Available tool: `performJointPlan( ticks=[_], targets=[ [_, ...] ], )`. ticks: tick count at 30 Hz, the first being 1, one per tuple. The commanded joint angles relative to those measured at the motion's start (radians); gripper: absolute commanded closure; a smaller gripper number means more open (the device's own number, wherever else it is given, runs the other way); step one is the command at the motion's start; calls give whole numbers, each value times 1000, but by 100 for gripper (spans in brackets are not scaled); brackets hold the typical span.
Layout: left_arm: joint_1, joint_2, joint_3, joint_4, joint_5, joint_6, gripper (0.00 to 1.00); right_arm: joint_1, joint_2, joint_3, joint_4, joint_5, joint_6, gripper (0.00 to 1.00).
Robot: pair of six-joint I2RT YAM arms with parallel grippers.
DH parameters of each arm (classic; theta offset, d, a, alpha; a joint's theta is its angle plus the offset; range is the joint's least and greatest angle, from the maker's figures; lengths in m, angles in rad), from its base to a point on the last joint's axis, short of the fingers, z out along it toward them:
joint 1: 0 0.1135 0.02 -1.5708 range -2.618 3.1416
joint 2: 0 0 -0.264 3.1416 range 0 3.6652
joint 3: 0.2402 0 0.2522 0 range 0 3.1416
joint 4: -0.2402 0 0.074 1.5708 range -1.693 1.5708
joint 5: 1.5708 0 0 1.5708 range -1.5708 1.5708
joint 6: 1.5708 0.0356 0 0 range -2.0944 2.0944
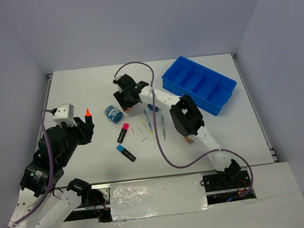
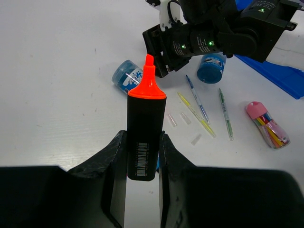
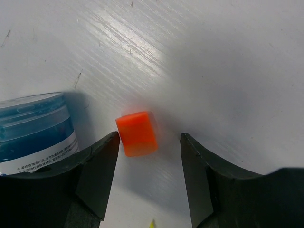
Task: Sort the stationery into containers
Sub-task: Close the pen cap on the pen.
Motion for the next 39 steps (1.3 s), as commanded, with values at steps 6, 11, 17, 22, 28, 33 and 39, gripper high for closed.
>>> performJointPlan(
  ticks=[6, 11, 17, 22, 28, 33, 39],
  targets=[
    [-4, -11, 5, 42, 8, 28, 100, 41, -1, 0, -1, 24, -113, 38],
    [-4, -8, 5, 42, 10, 28, 100, 48, -3, -4, 7, 26, -123, 39],
    [-4, -8, 5, 42, 10, 29, 100, 48, 15, 14, -5, 46, -123, 52],
    [-4, -6, 5, 42, 10, 28, 100, 48, 15, 16, -10, 55, -123, 60],
    [-4, -2, 5, 43, 13, 28, 100, 45, -24, -38, 22, 61, -105, 72],
    [-4, 5, 5, 43, 19, 31, 100, 33, -132, -131, 114, 78, -35, 71],
    [-4, 5, 3, 45, 25, 32, 100, 16, -279, -234, 186, 146, 56, 70]
  ],
)
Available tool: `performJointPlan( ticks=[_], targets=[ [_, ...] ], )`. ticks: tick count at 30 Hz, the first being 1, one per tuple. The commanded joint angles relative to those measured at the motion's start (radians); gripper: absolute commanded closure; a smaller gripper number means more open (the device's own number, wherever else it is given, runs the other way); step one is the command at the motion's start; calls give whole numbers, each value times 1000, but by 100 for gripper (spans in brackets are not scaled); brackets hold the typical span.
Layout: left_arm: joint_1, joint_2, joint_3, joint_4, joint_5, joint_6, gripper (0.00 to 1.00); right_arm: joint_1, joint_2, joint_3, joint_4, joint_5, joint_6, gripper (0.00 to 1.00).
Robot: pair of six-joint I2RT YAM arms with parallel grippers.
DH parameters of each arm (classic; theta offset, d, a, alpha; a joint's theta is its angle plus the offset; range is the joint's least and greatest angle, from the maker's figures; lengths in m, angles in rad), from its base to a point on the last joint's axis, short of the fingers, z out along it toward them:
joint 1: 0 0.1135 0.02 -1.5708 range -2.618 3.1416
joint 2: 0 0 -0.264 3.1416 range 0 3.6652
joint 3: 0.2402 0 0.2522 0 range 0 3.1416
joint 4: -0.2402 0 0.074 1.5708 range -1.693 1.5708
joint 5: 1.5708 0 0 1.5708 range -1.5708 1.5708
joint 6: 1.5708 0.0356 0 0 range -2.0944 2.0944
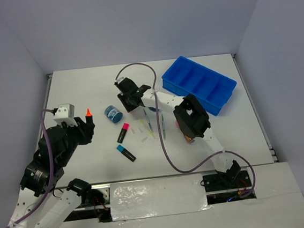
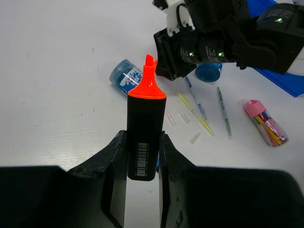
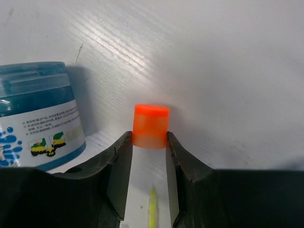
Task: Sort the stationery into containers
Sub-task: Close the pen cap on the pen.
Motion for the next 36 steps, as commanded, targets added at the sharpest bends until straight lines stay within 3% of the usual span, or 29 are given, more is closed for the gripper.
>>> performJointPlan(
  ticks=[1, 10, 14, 21, 26, 30, 33, 34, 36],
  targets=[
    [-4, 3, 3, 46, 17, 32, 100, -16, -166, -21, 92, 59, 78, 70],
    [-4, 4, 3, 46, 23, 33, 100, -19, -252, -106, 71, 130, 188, 71],
    [-4, -3, 0, 48, 25, 33, 100, -19, -357, -276, 134, 170, 280, 71],
    [-4, 29, 5, 69, 126, 46, 100, 17, -739, -659, 227, 236, 487, 72],
    [-5, 87, 4, 92, 194, -35, 100, 57, -976, -796, 261, 363, 670, 72],
    [-8, 98, -90, 311, 453, -144, 100, 76, -1086, -790, 229, 406, 715, 72],
    [-19, 69, -217, 625, 723, -267, 100, 76, -1221, -916, 480, 198, 617, 72],
    [-30, 56, -284, 816, 826, -346, 100, 79, -1270, -926, 543, 147, 577, 72],
    [-56, 46, -351, 966, 893, -423, 100, 79, -1305, -913, 566, 11, 514, 73]
  ],
)
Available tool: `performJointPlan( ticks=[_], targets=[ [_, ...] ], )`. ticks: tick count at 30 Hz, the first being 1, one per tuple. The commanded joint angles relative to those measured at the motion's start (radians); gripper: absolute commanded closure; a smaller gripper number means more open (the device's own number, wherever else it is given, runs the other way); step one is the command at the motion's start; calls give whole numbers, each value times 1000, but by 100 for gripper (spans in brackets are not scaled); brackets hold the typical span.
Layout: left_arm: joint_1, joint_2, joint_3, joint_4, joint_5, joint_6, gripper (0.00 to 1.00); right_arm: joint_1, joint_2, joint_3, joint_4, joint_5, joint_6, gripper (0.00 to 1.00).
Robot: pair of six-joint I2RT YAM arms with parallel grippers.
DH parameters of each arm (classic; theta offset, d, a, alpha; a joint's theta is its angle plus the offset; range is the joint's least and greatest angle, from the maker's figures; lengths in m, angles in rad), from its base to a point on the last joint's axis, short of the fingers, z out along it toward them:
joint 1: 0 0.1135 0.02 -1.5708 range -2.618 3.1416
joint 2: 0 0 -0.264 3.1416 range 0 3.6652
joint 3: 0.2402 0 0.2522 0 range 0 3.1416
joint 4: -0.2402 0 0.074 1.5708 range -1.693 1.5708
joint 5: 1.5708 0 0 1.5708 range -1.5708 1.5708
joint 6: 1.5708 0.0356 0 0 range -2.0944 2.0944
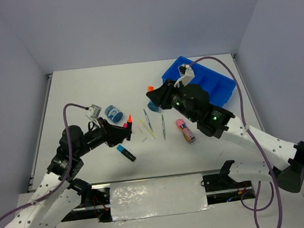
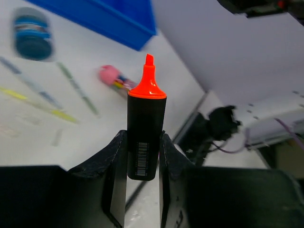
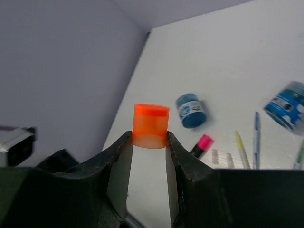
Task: Sort the stationery into containers
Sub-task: Close the pen cap on the pen.
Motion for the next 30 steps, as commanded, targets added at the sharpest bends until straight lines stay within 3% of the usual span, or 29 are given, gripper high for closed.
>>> performJointPlan(
  ticks=[1, 5, 13, 19, 24, 30],
  targets=[
    [-39, -42, -78, 526, 290, -191, 100, 11, -90, 1, 193, -226, -99, 73],
    [-84, -39, -122, 739, 354, -281, 100, 20, -179, -58, 353, -499, -114, 73],
    [-207, 45, -115, 1033, 358, -427, 100, 66, -276, -174, 621, -688, -154, 73],
    [-317, 86, -87, 1061, 281, -393, 100, 158, -285, -213, 735, -671, -200, 73],
    [-420, 134, -78, 1079, 221, -349, 100, 217, -268, -197, 722, -618, -264, 73],
    [-457, 124, -96, 1075, 163, -304, 100, 237, -279, -242, 761, -581, -268, 73]
  ],
)
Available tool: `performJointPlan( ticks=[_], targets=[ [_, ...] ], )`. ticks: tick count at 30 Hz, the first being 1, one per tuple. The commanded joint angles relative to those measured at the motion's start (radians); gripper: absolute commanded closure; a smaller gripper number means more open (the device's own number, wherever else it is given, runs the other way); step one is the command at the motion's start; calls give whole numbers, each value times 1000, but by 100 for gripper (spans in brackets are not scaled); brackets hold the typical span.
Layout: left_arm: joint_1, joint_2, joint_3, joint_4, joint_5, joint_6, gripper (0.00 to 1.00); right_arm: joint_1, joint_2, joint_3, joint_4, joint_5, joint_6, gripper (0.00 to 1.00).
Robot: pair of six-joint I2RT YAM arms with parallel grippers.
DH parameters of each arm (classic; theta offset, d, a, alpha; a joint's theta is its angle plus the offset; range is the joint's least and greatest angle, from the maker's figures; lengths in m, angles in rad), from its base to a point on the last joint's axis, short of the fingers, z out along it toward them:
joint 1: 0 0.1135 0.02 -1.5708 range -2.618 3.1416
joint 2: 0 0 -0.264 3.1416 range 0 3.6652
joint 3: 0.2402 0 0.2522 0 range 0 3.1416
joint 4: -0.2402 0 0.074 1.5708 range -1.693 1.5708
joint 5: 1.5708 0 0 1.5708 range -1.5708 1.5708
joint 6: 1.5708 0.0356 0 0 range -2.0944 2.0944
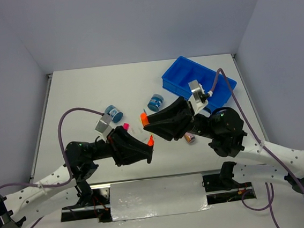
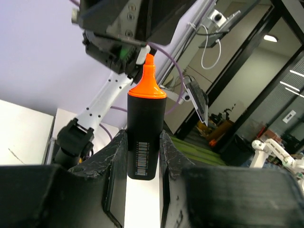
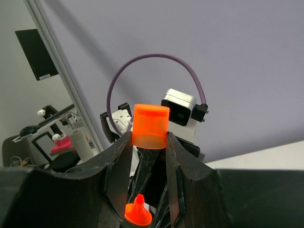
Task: Sort the stationery into containers
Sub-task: Close the pen cap on the pen.
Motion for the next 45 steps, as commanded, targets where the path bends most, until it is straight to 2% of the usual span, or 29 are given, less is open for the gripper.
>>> performJointPlan(
  ticks=[1, 4, 17, 30, 45],
  targets=[
    [-9, -24, 19, 101, -55, 52, 100, 23, -19, -30, 103, 31, -31, 73],
    [-11, -36, 1, 146, -65, 53, 100, 36, -31, -59, 129, 64, -45, 73],
    [-12, -76, 2, 57, -138, 118, 100, 78, -26, -105, 236, 126, -31, 73],
    [-12, -35, -1, 101, -135, 99, 100, 81, -2, -96, 215, 123, -31, 73],
    [-12, -86, -10, 55, -173, 132, 100, 87, -19, -142, 232, 140, -25, 73]
  ],
)
